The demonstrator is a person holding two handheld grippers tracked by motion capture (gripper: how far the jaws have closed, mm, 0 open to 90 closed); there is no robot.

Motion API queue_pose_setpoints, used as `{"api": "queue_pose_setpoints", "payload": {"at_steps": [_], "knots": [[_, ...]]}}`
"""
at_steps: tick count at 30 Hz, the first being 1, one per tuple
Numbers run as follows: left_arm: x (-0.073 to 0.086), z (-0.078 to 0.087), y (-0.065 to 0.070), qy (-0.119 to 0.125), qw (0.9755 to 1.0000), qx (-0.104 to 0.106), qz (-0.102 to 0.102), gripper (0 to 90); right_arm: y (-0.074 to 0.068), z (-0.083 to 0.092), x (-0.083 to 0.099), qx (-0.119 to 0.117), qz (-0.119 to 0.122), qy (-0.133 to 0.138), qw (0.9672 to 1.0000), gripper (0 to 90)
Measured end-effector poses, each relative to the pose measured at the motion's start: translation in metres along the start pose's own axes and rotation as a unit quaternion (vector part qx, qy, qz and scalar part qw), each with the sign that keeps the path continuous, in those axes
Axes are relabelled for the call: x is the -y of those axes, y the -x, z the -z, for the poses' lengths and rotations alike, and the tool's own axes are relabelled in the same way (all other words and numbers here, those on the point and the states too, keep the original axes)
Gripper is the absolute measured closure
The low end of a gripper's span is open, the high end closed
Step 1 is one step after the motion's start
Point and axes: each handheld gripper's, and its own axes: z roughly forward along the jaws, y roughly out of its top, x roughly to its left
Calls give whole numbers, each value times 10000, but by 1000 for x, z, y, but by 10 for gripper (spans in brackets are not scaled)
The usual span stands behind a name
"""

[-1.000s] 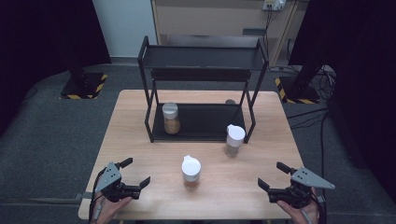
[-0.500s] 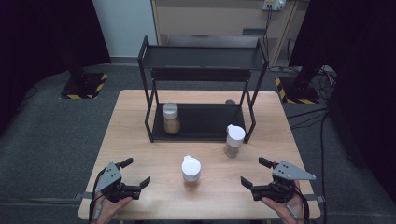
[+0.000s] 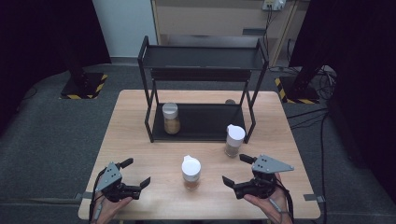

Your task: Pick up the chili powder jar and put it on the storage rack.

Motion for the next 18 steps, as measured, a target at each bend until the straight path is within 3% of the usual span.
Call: {"api": "queue_pose_setpoints", "payload": {"at_steps": [18], "knots": [[-1, 0, 0, -33, 10000, 2, -23, 0, -15, -44, -20, -344, 115, -276, 9990, 37]]}}
